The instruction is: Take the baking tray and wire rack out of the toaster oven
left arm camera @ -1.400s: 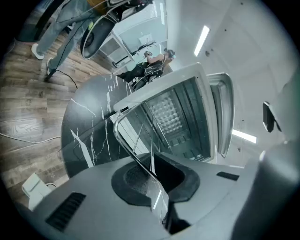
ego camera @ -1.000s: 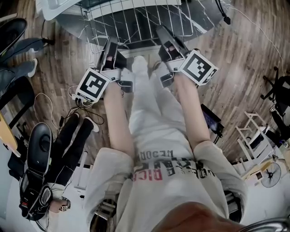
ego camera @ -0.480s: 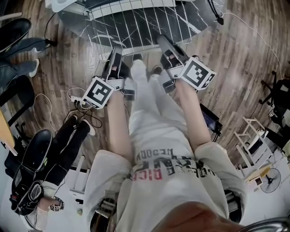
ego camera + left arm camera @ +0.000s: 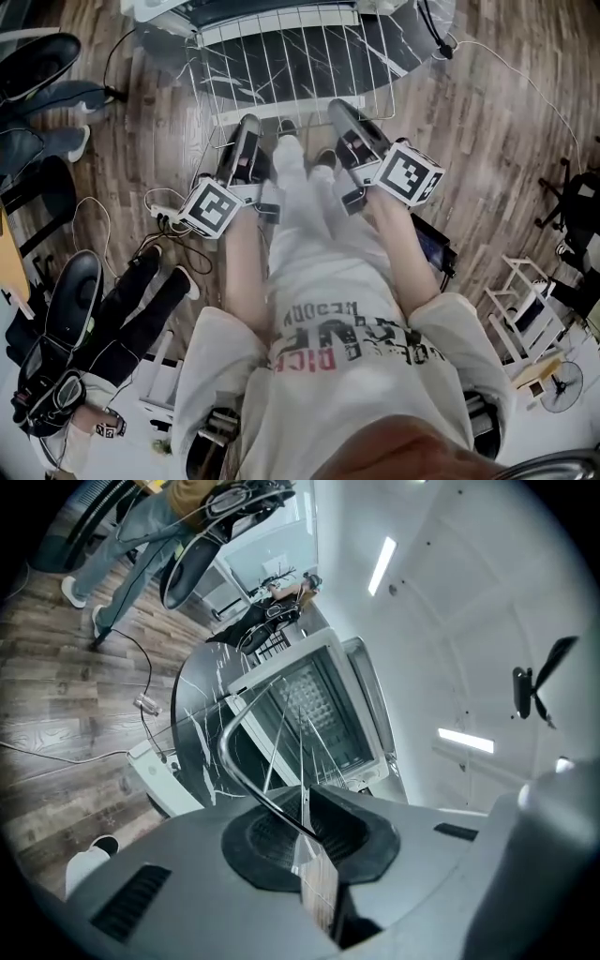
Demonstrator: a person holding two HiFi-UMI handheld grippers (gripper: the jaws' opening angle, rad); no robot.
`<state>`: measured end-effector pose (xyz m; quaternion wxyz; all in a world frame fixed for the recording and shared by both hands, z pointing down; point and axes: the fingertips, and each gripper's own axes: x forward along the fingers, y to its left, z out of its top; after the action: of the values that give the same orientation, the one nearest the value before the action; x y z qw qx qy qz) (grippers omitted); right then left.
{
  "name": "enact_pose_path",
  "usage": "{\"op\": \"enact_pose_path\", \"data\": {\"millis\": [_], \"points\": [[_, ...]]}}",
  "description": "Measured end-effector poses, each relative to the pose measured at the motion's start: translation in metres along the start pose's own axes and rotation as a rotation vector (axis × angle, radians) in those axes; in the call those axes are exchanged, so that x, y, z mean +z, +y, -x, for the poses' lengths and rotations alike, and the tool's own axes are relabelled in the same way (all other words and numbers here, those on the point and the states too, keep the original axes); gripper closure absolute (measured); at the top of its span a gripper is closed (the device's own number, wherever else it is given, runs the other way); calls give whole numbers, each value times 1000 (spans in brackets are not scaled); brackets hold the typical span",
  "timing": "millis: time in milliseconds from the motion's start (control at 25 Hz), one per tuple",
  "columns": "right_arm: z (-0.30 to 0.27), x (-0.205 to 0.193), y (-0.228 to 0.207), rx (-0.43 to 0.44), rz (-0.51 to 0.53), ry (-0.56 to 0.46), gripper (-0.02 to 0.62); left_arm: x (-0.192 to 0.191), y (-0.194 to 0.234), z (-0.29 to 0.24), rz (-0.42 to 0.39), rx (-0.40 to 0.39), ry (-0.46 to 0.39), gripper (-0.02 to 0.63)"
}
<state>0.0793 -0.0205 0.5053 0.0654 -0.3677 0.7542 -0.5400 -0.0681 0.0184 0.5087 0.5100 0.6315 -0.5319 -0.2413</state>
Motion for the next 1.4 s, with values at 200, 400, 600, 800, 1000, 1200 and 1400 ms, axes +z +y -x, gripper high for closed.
{"op": "enact_pose_path", "data": {"millis": [200, 400, 600, 800, 1000, 1200, 1400], "points": [[18, 0, 17, 25, 12, 7, 568, 0, -19, 13, -22, -35, 7, 583], [36, -2, 33, 63, -1, 11, 571, -2, -40, 27, -72, -56, 17, 584], [52, 4, 55, 106, 21, 2, 574, -6, -56, 39, -61, -66, 9, 584], [72, 6, 78, 127, 34, -10, 578, -6, -81, 57, -68, -103, 1, 584], [88, 14, 100, 165, 44, -27, 581, -2, -103, 68, -97, -120, -18, 584], [89, 27, 121, 214, 75, -40, 583, 6, -105, 71, -138, -159, -44, 584], [89, 29, 120, 182, 49, -42, 586, 15, -128, 69, -69, -162, -57, 584]]}}
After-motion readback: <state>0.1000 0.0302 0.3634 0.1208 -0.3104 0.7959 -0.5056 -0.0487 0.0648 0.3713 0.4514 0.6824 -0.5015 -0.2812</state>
